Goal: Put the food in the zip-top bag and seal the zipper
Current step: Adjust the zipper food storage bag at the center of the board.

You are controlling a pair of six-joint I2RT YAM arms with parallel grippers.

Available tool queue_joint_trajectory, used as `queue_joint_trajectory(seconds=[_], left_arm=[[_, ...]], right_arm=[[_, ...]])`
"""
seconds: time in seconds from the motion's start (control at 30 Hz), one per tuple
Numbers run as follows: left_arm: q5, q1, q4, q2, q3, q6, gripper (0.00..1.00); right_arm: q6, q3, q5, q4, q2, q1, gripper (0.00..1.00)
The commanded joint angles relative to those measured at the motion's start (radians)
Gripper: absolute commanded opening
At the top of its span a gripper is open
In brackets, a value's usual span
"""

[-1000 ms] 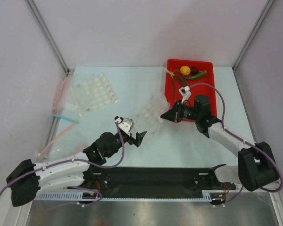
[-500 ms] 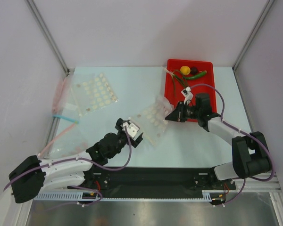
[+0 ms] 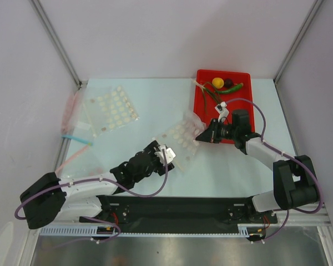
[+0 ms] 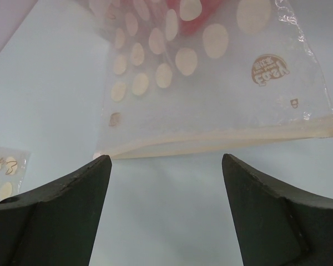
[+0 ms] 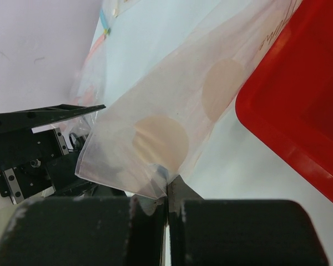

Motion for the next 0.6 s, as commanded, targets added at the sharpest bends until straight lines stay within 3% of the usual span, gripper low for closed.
queue_joint_trajectory(seconds=[0.0,0.37,0.47,0.57], left_arm=[[0.034,-0.008,-0.018,0.027,0.061,0.042,0.86],[-0.09,-0.054,-0.046,0.181,0.147,0.128,0.8],[-0.116,-0.054,-0.024,0.222,0.164,0.146,0.72],[-0.109,-0.054,0.019,0.256,0.17,0.157,0.5]], right_arm=[[0.004,0.036,-0.028,0.01,-0.005,-0.004,0.0],[0.016,0.033,-0.038,0.025,-0.003,-0.004,0.0],[0.021,0.031,-0.043,0.033,-0.002,-0.004,0.0],[0.033,0.027,-0.049,0.047,0.001,-0.002,0.0]])
